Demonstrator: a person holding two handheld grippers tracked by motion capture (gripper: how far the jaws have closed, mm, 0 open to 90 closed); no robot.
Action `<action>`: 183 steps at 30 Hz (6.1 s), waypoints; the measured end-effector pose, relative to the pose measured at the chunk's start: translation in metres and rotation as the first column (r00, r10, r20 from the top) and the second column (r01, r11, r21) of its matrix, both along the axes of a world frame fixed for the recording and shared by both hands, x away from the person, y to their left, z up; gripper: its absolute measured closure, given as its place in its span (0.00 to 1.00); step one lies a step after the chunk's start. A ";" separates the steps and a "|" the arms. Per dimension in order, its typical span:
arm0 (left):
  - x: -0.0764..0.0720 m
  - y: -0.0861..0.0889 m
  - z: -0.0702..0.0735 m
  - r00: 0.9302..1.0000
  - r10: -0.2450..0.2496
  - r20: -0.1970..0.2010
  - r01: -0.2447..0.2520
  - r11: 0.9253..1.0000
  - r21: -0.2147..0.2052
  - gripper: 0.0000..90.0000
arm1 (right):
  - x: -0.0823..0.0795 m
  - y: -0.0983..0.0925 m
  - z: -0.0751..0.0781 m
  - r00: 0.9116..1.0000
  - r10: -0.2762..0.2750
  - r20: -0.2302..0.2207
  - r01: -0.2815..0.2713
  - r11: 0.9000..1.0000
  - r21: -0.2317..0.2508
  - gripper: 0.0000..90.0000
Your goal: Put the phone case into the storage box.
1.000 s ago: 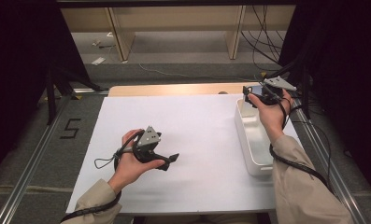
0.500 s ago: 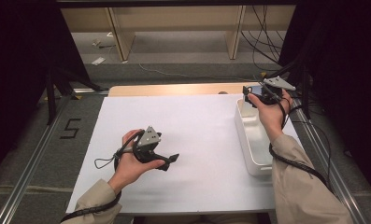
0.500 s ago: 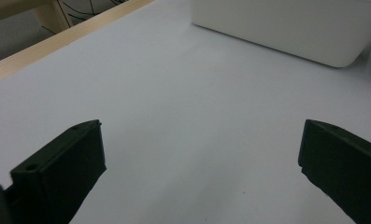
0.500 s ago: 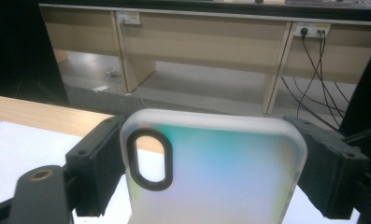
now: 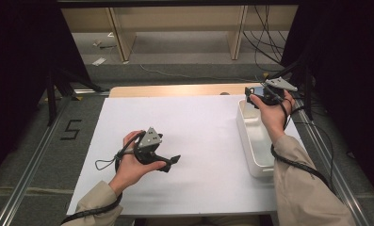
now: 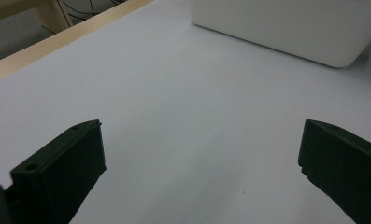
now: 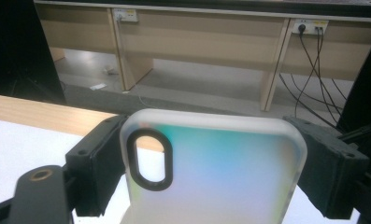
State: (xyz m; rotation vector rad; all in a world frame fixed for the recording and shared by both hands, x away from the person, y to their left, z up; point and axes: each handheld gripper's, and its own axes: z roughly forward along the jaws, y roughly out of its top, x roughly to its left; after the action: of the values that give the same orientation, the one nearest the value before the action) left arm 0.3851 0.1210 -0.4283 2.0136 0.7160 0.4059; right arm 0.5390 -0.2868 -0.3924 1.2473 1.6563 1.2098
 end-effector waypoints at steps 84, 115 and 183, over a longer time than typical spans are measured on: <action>0.000 0.000 -0.001 1.000 -0.002 -0.003 0.002 1.000 -0.004 0.00 | 0.014 0.008 -0.021 0.998 -0.009 -0.067 0.006 0.999 -0.044 0.20; 0.000 0.000 -0.001 1.000 -0.002 -0.003 0.002 1.000 -0.005 0.00 | 0.016 0.008 -0.025 0.998 -0.006 -0.069 0.004 1.000 -0.029 0.17; -0.008 0.004 0.000 1.000 0.003 -0.006 -0.003 1.000 -0.006 0.00 | -0.074 0.013 0.008 0.978 0.203 -0.043 -0.204 0.979 -0.011 0.14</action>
State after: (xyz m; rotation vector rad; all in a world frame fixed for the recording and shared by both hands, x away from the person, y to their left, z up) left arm 0.3775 0.1251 -0.4283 2.0093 0.7238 0.3994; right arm 0.4655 -0.2742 -0.3840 1.1206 1.8566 1.2971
